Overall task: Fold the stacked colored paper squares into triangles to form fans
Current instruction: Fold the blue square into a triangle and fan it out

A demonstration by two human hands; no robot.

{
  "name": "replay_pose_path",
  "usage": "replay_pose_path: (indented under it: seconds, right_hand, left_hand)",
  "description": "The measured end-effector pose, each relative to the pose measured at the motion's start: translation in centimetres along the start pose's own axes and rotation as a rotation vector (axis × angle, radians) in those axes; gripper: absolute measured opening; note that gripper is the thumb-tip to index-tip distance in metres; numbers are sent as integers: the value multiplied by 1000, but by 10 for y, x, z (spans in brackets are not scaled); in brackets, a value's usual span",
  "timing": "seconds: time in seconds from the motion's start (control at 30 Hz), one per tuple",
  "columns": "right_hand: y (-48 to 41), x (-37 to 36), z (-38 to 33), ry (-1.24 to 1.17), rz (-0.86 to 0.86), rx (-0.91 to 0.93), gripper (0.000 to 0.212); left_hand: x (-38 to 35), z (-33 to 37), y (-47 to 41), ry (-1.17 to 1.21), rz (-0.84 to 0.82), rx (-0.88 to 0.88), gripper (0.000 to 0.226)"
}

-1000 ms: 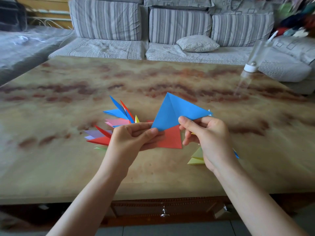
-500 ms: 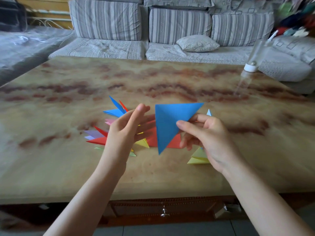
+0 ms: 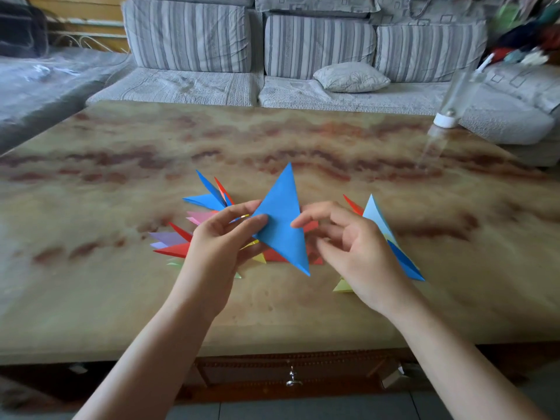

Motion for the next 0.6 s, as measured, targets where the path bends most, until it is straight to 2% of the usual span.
replay_pose_path:
  seconds: [0.13, 0.33, 0.43, 0.5, 0.6]
  right_hand:
    - [-3, 4, 1, -52, 52, -1, 9]
    - [-4, 23, 13, -135, 264, -98, 29]
    - [-3, 28, 14, -200, 318, -108, 20]
    - [-4, 27, 12, -217, 306, -104, 12]
    - [-4, 23, 11, -209, 258, -104, 12]
  left_hand:
    - [-9, -2, 3, 47, -62, 38, 12]
    - [-23, -4, 9, 12, -156, 56, 11]
    - [-23, -6, 9, -49, -142, 71, 17]
    - [-22, -7, 8, -96, -139, 70, 22]
    - [-23, -4, 10, -130, -133, 47, 31]
Point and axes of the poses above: each hand's wrist, its own y-axis away from the middle knuckle, its own x-axis out of the back of the hand, z = x × y, the point moved 8 cm from there along -y, towards the middle knuckle, and after that the axes turned 4 degrees about -x, right-handed, at the moved point
